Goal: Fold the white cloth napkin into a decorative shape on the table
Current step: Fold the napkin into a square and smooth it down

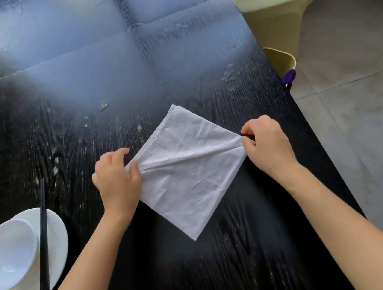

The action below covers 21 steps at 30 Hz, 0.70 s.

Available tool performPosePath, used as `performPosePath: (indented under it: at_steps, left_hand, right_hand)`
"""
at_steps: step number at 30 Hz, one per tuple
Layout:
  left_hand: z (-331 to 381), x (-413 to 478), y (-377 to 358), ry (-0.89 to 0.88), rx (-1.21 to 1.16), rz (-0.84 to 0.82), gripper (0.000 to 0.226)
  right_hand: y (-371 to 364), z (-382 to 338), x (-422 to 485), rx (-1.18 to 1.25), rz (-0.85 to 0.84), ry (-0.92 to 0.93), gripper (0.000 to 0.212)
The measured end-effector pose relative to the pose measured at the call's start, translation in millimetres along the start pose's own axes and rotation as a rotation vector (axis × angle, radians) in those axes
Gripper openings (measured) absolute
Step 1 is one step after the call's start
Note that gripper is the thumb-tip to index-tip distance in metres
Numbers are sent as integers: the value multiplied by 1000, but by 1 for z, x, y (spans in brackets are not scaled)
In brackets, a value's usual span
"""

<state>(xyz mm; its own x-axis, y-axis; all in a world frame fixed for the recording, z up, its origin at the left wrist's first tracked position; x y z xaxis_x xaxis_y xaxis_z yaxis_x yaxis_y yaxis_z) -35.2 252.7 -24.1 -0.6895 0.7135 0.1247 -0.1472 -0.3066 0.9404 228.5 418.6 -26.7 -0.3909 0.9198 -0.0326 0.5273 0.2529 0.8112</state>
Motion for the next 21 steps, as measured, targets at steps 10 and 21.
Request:
performPosePath:
  at_steps: [10, 21]
  left_hand:
    - [54, -18, -73, -224, 197, -228, 68]
    - [28, -12, -62, -211, 197, -269, 72]
  right_hand:
    - [-121, -95, 16, -283, -243, 391, 54]
    - [-74, -31, 9, -370, -150, 321, 64]
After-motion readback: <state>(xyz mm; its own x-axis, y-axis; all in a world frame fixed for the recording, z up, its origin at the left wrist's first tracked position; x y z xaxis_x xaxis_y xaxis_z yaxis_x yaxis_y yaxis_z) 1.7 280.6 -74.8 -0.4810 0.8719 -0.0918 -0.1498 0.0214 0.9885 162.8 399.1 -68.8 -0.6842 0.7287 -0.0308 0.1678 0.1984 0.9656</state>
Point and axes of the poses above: each hand's wrist, its own x-axis towards the middle knuckle, its own y-axis out of the back of the hand, z = x × y, the point moved 7 cm from there along x, towards the middle knuckle, and after that the axes turned 5 degrees about x, right-handed, at the moved point
